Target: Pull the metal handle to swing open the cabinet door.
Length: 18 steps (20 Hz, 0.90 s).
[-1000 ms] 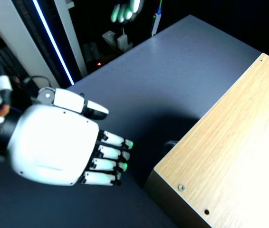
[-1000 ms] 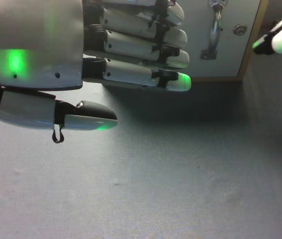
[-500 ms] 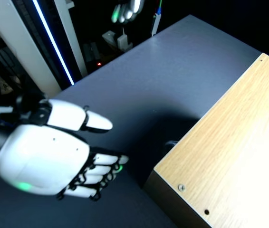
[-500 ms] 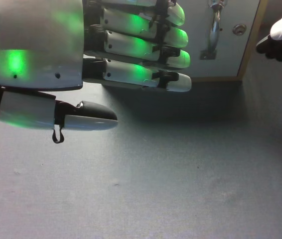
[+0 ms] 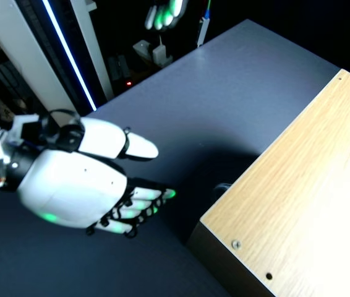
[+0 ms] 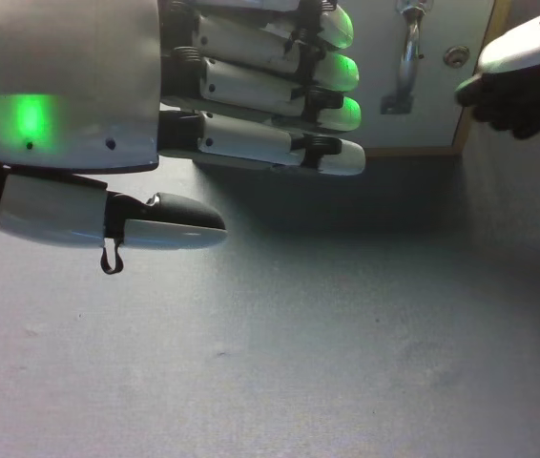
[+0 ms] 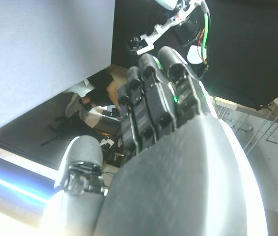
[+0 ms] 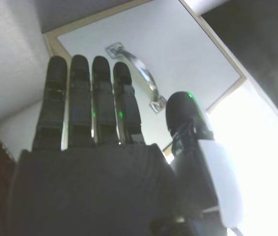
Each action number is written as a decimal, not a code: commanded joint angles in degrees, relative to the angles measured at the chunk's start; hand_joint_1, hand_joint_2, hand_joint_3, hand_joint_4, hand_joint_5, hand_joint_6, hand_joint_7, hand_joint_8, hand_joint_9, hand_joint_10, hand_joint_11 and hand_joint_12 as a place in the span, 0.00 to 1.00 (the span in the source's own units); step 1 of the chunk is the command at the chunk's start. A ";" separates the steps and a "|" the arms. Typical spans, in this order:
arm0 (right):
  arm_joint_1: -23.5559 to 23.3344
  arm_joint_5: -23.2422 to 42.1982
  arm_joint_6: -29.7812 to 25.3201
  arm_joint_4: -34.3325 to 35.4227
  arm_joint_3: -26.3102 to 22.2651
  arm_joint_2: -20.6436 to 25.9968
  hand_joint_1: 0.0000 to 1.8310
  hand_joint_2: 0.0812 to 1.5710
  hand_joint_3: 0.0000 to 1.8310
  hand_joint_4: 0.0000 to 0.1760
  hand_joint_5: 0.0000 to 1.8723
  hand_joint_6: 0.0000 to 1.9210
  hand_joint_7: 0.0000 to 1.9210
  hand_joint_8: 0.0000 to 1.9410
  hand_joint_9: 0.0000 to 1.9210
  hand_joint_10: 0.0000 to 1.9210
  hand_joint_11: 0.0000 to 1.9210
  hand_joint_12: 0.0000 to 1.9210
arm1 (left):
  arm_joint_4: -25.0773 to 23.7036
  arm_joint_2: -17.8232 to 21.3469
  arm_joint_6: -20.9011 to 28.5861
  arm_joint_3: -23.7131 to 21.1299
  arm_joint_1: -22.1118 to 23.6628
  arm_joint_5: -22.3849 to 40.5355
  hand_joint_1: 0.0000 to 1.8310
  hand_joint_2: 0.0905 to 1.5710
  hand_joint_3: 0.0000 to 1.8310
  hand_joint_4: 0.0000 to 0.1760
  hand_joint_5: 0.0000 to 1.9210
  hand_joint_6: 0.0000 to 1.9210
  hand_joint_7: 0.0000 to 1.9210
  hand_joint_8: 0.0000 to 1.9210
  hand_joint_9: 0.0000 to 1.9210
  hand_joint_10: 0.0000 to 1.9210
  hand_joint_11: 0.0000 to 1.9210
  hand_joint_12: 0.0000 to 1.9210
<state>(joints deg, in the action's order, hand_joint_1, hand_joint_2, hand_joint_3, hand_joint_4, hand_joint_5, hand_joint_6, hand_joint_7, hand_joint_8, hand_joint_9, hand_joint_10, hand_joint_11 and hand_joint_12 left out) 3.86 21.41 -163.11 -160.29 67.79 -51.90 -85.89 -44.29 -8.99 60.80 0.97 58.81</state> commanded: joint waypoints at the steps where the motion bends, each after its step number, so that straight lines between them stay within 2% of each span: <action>1: -0.25 -7.82 -0.79 0.37 0.04 0.02 0.00 1.00 0.01 0.00 0.20 0.00 0.19 0.00 0.16 0.00 0.00 0.41 | 5.70 0.27 -0.49 0.02 0.59 1.41 0.00 1.00 0.03 0.00 0.19 0.00 0.21 0.00 0.19 0.00 0.03 0.35; 9: 4.71 -22.35 -1.32 0.56 3.50 -2.70 0.00 1.00 0.01 0.00 0.20 0.00 0.19 0.00 0.17 0.00 0.00 0.42 | 5.70 0.27 -0.49 0.02 0.59 1.41 0.00 1.00 0.03 0.00 0.19 0.00 0.21 0.00 0.20 0.00 0.04 0.36; 13: 5.25 -24.92 -1.31 0.55 5.72 -3.88 0.00 1.00 0.02 0.00 0.20 0.00 0.20 0.00 0.17 0.00 0.00 0.45 | 5.70 0.27 -0.49 0.02 0.59 1.41 0.00 1.00 0.03 0.00 0.19 0.00 0.20 0.00 0.19 0.00 0.03 0.36; 18: 5.69 -26.35 -1.31 0.57 5.67 -4.35 0.00 1.00 0.01 0.00 0.20 0.00 0.20 0.00 0.17 0.00 0.00 0.48 | 5.70 0.27 -0.49 0.02 0.59 1.41 0.00 1.00 0.02 0.00 0.19 0.00 0.21 0.00 0.20 0.00 0.03 0.36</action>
<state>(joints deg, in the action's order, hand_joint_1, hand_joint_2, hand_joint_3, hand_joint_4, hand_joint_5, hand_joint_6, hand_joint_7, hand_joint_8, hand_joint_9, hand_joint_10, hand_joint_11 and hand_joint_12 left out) 10.04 2.50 -163.70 -159.96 73.21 -56.64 -85.91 -44.29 -8.99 60.80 0.97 58.78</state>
